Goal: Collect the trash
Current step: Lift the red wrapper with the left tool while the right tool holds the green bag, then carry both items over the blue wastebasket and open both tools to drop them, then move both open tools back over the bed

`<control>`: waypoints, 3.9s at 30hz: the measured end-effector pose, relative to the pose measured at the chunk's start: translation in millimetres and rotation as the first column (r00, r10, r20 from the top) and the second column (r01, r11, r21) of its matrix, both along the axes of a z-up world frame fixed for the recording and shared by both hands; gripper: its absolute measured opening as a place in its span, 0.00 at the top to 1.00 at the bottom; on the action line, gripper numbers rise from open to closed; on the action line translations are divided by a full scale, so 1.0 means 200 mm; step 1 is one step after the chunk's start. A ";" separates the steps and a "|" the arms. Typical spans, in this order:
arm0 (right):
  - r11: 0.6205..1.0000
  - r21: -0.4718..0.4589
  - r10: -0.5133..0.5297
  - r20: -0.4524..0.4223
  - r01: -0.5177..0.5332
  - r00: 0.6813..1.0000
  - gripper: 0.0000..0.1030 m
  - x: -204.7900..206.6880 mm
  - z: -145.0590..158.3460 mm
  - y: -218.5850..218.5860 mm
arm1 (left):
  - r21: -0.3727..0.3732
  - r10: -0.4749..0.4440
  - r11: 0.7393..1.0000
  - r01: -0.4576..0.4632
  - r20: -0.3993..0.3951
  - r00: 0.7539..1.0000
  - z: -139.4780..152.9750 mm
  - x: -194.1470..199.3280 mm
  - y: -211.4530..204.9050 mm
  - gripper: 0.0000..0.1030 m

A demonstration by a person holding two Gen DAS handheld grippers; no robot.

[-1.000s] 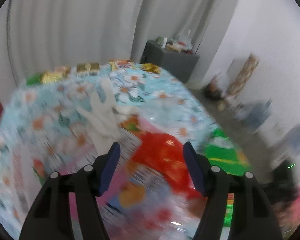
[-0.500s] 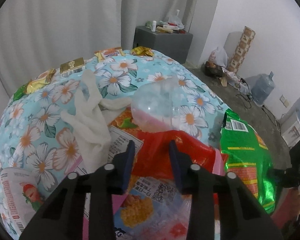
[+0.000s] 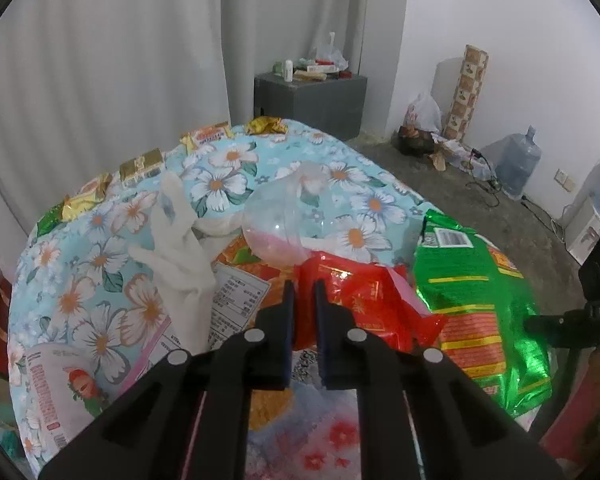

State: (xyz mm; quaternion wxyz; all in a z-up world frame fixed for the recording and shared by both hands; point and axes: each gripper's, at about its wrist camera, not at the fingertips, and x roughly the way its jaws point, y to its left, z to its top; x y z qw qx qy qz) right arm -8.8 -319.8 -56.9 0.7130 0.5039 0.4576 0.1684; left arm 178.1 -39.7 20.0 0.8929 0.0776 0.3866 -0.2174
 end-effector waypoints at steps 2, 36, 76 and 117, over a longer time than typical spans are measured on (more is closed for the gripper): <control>1.000 -0.020 0.007 0.008 -0.007 1.000 0.76 0.00 0.02 0.01 | -0.016 0.006 1.000 -0.006 0.009 1.000 0.02 -0.02 0.01 0.92; 0.988 -0.022 -0.141 0.238 0.150 0.961 1.00 -0.18 0.27 -0.17 | -0.148 -0.116 0.979 0.143 0.178 0.977 0.46 -0.22 -0.22 0.92; 0.680 -0.278 -0.732 -0.296 0.678 0.613 0.61 -0.57 -0.84 -1.31 | 0.007 -0.436 0.855 0.518 -0.531 0.727 -0.77 -0.09 -2.50 0.73; 0.876 -0.376 -0.272 0.131 0.302 0.953 0.34 -0.22 0.10 -0.40 | -0.236 0.158 0.957 -0.170 -0.072 0.985 0.49 -0.38 0.15 0.28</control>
